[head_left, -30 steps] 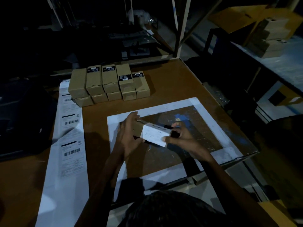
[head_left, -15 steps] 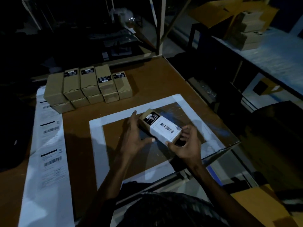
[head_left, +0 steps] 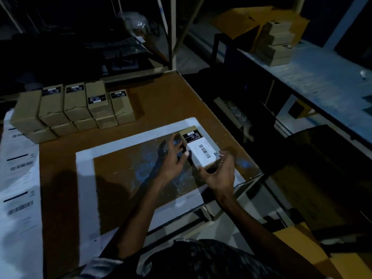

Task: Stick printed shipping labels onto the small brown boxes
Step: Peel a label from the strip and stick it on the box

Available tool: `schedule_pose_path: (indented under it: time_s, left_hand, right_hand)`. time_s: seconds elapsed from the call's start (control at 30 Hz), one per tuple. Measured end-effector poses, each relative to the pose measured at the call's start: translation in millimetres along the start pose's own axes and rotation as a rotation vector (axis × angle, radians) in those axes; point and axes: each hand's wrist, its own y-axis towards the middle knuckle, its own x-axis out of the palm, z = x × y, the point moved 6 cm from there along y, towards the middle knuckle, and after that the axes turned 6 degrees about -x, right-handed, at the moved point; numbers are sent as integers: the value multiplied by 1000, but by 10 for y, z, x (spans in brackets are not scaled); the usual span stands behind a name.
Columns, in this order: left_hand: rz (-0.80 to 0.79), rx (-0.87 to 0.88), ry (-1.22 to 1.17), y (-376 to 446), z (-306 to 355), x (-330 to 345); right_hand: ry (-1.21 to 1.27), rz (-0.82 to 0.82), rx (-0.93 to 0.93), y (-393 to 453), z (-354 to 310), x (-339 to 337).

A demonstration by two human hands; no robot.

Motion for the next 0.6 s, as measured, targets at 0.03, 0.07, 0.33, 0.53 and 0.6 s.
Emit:
schedule_pose_path:
  time_s: [0.03,0.07,0.33,0.53,0.6]
  left_hand:
    - [8,-10,0,1,-12,1]
    - [18,-22,4,6,-30,-6]
    - [137,-57,8,-30,-235,-471]
    - [254,-85,105,161,-537,-1375]
    - [311,-90,195,324,-568,-1725]
  right_hand:
    - [-20,-27,10,19,12,17]
    - [-41,-54,23,41,23,36]
    - [-372,-81,-206,184,-540,102]
    - [-97,-428,-148,640,-1067,1009]
    - [-21,-523,-125,847,-1170,1422]
